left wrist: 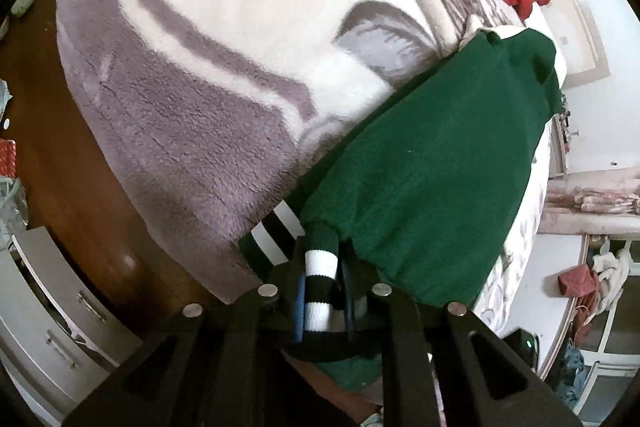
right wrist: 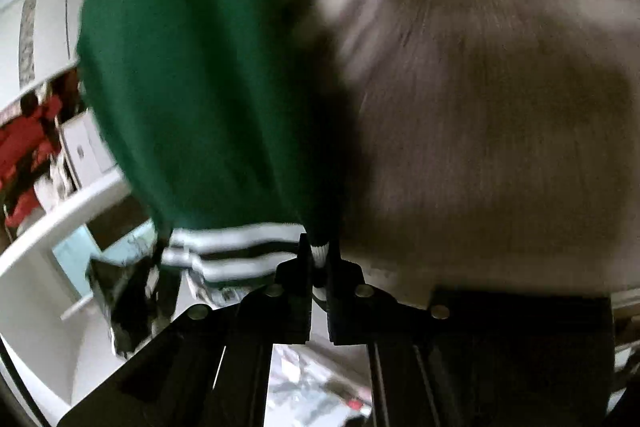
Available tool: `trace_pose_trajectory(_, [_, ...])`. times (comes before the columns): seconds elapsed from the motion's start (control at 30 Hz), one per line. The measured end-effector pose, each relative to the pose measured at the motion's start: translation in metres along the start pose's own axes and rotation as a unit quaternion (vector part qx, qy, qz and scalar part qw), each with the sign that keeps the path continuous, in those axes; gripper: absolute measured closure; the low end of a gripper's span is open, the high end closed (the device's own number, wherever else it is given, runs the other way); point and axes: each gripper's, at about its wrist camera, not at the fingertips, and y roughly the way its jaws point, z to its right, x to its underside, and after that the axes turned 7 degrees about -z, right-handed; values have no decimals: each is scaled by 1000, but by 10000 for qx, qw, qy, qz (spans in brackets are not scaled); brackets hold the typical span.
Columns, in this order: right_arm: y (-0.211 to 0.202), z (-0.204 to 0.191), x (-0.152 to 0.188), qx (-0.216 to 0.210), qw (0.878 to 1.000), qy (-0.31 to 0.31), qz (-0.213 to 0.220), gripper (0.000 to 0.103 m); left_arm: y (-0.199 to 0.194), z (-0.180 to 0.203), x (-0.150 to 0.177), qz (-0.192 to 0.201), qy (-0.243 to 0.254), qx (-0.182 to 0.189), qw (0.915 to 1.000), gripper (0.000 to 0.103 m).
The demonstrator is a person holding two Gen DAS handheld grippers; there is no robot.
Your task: Fold large clothes
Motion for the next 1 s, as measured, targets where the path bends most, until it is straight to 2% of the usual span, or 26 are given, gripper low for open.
trace_pose_trajectory(0.13, [-11, -16, 17, -87, 9998, -200, -30, 98, -13, -2, 5, 121, 79, -19, 9999, 92])
trace_pose_trajectory(0.2, [-3, -16, 17, 67, 9994, -331, -104, 99, -8, -10, -2, 109, -11, -140, 9998, 92])
trace_pose_trajectory(0.3, [27, 0, -13, 618, 9972, -325, -284, 98, 20, -31, -19, -233, -245, -166, 9993, 89])
trace_pose_trajectory(0.37, [28, 9, -31, 584, 9967, -78, -560, 95, 26, -30, -21, -391, -359, -167, 9985, 89])
trace_pose_trajectory(0.4, [23, 7, -35, 469, 9964, 45, -704, 92, 20, -20, -21, -420, -247, -300, 9984, 86])
trace_pose_trajectory(0.47, [4, -3, -37, 525, 9957, -147, -749, 85, 7, 3, -16, -504, 160, -643, 9965, 85])
trace_pose_trajectory(0.53, [-28, -20, -38, 772, 9944, -556, -454, 62, -8, 28, -9, -487, 587, -1015, 9919, 80])
trace_pose_trajectory(0.57, [-49, -31, -39, 948, 9922, -781, -212, 58, -17, 43, -6, -400, 890, -1227, 9876, 70])
trace_pose_trajectory(0.6, [-63, -36, -41, 1063, 9903, -889, -68, 56, -22, 53, -5, -327, 1115, -1328, 9843, 51])
trace_pose_trajectory(0.63, [-79, -43, -44, 1155, 9883, -989, 90, 55, -29, 68, -5, -190, 1390, -1352, 9808, 38])
trace_pose_trajectory(0.67, [-98, -57, -51, 1205, 9861, -1095, 321, 55, -31, 77, -7, -87, 1535, -1373, 9785, 20])
trace_pose_trajectory(0.73, [-122, -80, -64, 1214, 9832, -1211, 632, 55, -31, 100, -19, 155, 1875, -1423, 9718, 19])
trace_pose_trajectory(0.83, [-166, -121, -106, 1142, 9778, -1357, 1114, 55, -20, 135, -53, 463, 2238, -1198, 9661, 19])
trace_pose_trajectory(0.97, [-209, -212, -191, 1117, 9636, -1646, 1786, 55, 17, 181, -122, 590, 2586, -819, 9607, 19])
trace_pose_trajectory(1.0, [-219, -238, -222, 1087, 9597, -1755, 1905, 55, 29, 194, -141, 611, 2695, -734, 9583, 19])
